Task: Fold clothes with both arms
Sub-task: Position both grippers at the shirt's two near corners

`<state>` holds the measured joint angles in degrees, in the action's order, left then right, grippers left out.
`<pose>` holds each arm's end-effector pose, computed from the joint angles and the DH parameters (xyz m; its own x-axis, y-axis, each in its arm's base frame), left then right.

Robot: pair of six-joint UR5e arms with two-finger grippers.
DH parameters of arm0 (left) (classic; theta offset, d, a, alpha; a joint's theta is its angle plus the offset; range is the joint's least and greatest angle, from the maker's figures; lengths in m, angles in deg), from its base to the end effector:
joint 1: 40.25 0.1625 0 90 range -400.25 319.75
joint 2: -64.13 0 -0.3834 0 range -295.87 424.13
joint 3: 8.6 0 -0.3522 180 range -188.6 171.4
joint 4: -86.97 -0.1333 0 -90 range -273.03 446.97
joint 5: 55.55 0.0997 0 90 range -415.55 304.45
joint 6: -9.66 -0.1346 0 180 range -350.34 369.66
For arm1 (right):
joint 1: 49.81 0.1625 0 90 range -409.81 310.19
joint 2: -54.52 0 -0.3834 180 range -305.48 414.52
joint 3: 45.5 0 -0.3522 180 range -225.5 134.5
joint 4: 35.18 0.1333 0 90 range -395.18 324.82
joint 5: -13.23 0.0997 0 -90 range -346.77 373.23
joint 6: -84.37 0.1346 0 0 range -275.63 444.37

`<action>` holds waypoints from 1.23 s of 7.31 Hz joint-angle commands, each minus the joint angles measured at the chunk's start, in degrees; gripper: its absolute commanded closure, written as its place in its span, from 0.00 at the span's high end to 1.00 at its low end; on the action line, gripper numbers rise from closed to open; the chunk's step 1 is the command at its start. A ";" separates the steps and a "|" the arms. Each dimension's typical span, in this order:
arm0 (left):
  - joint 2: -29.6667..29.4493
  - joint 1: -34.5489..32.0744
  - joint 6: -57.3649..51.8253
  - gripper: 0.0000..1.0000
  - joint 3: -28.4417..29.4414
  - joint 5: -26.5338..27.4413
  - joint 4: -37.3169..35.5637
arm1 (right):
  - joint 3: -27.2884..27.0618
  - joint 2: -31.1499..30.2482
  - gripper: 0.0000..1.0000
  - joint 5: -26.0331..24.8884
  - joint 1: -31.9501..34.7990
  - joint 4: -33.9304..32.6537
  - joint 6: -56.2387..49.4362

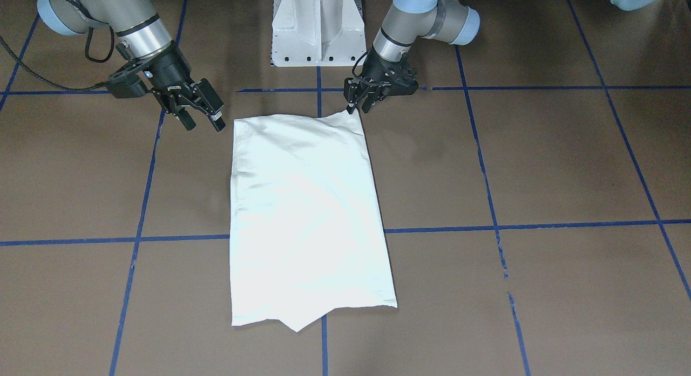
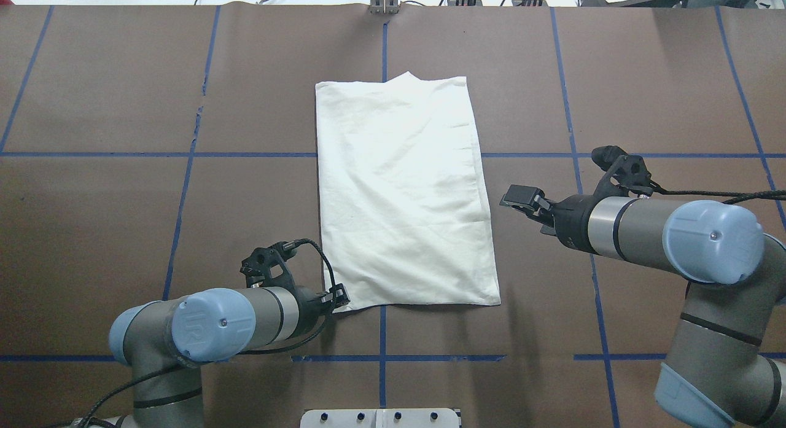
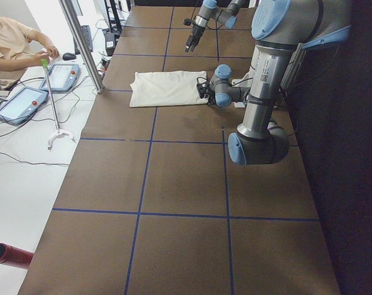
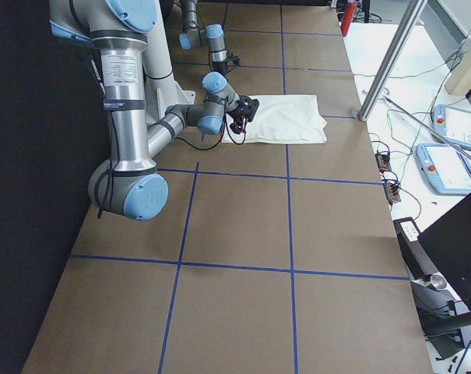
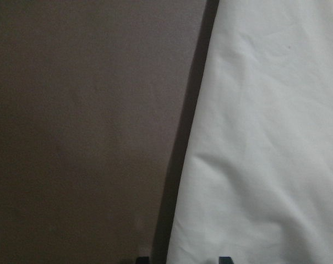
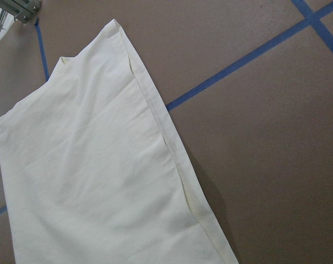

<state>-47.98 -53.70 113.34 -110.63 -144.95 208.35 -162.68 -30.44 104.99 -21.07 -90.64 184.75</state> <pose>0.5518 -0.2705 0.2851 0.3344 -0.3231 -0.8853 0.3303 0.9200 -0.2110 -0.3716 -0.3511 0.3181 0.2582 0.3470 0.9016 -0.5107 0.8412 -0.1775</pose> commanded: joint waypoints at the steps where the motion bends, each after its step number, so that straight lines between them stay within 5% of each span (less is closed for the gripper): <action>1: -0.39 0.00 0.03 0.44 0.33 0.37 0.00 | 0.02 -0.03 1.00 -0.01 0.00 0.00 -0.01; 2: -0.39 0.00 0.03 0.37 0.33 0.46 0.00 | 0.02 -0.03 1.00 -0.01 0.00 0.00 -0.01; 4: -0.74 0.00 -0.05 0.04 0.25 0.37 0.09 | 0.46 0.06 1.00 -0.09 -0.26 0.00 0.08; 7: -0.92 0.00 -0.49 0.00 -0.54 0.46 0.09 | 0.37 1.98 0.83 -2.11 -4.64 -2.27 10.38; 9: -1.62 -0.26 -0.58 0.00 -0.98 0.46 0.09 | 0.28 7.15 0.82 -11.20 -11.91 -12.86 19.37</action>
<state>-49.24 -53.83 112.83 -111.42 -144.51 208.43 -162.35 -26.30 99.64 -28.39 -97.28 197.96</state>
